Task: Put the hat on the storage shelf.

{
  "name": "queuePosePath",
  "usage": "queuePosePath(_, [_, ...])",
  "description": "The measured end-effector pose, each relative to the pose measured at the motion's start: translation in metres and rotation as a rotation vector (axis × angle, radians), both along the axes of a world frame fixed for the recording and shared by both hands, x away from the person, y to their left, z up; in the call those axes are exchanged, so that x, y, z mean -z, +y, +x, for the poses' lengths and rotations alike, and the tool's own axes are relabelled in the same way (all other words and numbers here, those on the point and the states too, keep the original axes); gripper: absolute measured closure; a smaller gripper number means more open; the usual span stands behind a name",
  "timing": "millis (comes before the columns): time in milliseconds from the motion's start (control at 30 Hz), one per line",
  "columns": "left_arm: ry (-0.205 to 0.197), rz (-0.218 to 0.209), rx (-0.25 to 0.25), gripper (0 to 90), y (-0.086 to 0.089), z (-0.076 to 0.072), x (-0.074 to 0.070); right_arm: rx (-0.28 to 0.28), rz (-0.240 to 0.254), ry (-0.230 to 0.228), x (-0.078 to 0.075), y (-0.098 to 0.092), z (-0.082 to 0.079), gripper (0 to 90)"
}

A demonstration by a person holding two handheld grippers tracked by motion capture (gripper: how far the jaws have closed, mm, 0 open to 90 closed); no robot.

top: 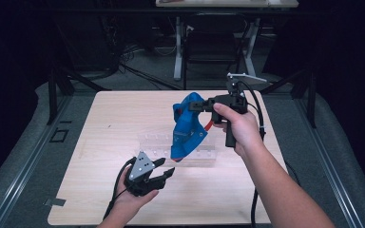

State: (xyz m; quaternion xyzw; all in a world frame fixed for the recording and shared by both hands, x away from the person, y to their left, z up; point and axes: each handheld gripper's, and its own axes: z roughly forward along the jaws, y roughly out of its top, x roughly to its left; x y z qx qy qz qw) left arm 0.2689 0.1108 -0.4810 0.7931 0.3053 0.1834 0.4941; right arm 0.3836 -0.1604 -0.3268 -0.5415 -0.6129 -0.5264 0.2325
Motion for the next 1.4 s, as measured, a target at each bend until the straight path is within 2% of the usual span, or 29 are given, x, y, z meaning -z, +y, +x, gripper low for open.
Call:
queuePosePath(133, [-0.002,0.002,0.007,53.7,-0.009,0.003,0.000,0.004,-0.002,-0.003,-0.001,0.002,0.001,89.8])
queuePosePath(300, [-0.003,-0.005,-0.015,55.1,-0.013,0.007,0.001,0.004,-0.007,-0.003,-0.002,0.003,0.002,89.9])
queuePosePath(467, [0.001,-0.020,-0.026,58.7,-0.013,0.010,-0.001,0.003,-0.006,-0.007,-0.002,0.005,0.003,89.8])
queuePosePath(933, [0.002,-0.029,-0.037,71.5,-0.012,0.013,-0.003,-0.002,-0.013,-0.004,-0.001,0.009,0.004,89.8])
queuePosePath(1133, [0.007,-0.016,-0.038,78.9,-0.010,0.015,-0.003,-0.002,-0.014,-0.003,0.000,0.010,0.005,89.8])
queuePosePath(1400, [0.007,-0.016,-0.068,83.9,-0.005,0.019,-0.004,0.005,-0.018,-0.002,0.000,0.011,0.006,89.8])
